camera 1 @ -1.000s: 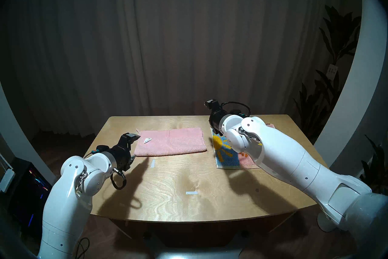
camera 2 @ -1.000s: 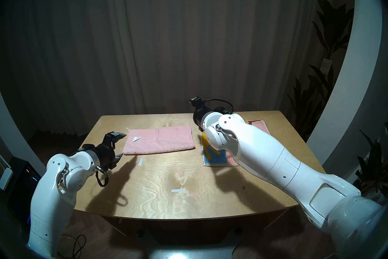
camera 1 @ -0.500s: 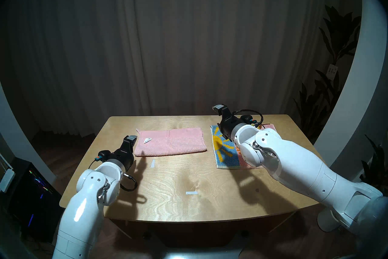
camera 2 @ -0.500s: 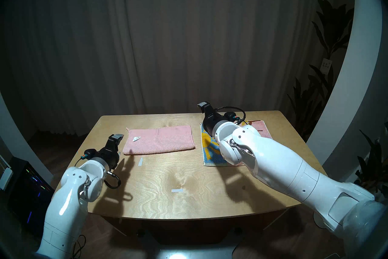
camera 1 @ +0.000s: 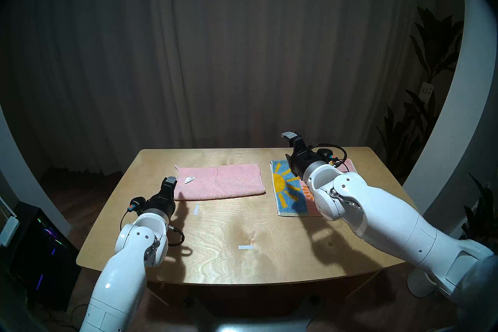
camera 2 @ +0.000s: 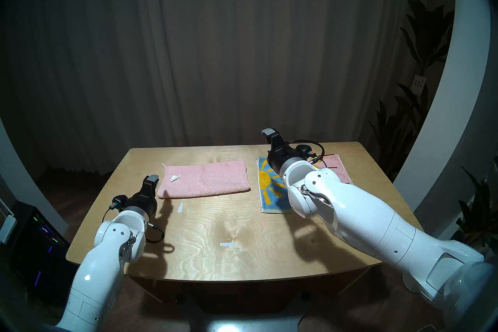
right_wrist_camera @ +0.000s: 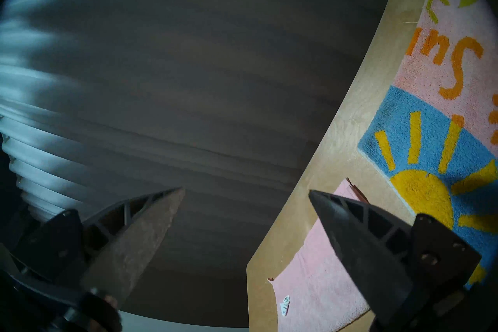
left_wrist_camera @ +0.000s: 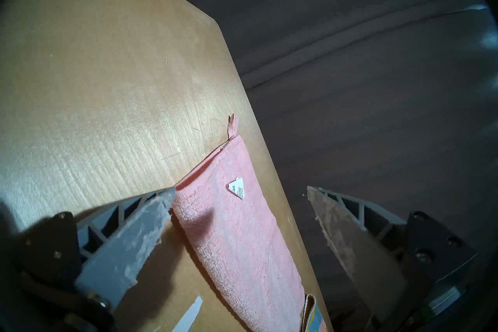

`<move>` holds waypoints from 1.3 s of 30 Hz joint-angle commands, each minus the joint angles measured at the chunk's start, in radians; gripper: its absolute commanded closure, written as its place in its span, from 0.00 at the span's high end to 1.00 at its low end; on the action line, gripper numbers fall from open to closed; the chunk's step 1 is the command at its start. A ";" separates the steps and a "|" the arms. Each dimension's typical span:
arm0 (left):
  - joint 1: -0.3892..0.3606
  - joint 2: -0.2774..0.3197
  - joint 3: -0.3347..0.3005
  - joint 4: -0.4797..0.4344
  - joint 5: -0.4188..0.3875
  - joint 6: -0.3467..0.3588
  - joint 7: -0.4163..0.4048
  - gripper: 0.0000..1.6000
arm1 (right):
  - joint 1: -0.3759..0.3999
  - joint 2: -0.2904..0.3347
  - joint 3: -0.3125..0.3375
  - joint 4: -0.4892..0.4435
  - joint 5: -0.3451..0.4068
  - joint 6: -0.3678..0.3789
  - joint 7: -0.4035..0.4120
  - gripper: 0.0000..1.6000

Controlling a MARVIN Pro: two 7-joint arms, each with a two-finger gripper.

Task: Fold each towel twice and stack them on table

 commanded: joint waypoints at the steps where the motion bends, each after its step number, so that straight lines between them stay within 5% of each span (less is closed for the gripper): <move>1: -0.028 0.010 -0.029 -0.047 -0.073 0.058 0.085 1.00 | 0.005 -0.011 0.016 -0.022 -0.004 -0.023 0.021 1.00; 39: -0.251 0.014 0.058 0.211 -0.126 0.159 0.118 1.00 | 0.002 -0.009 0.014 -0.049 -0.017 -0.109 -0.002 1.00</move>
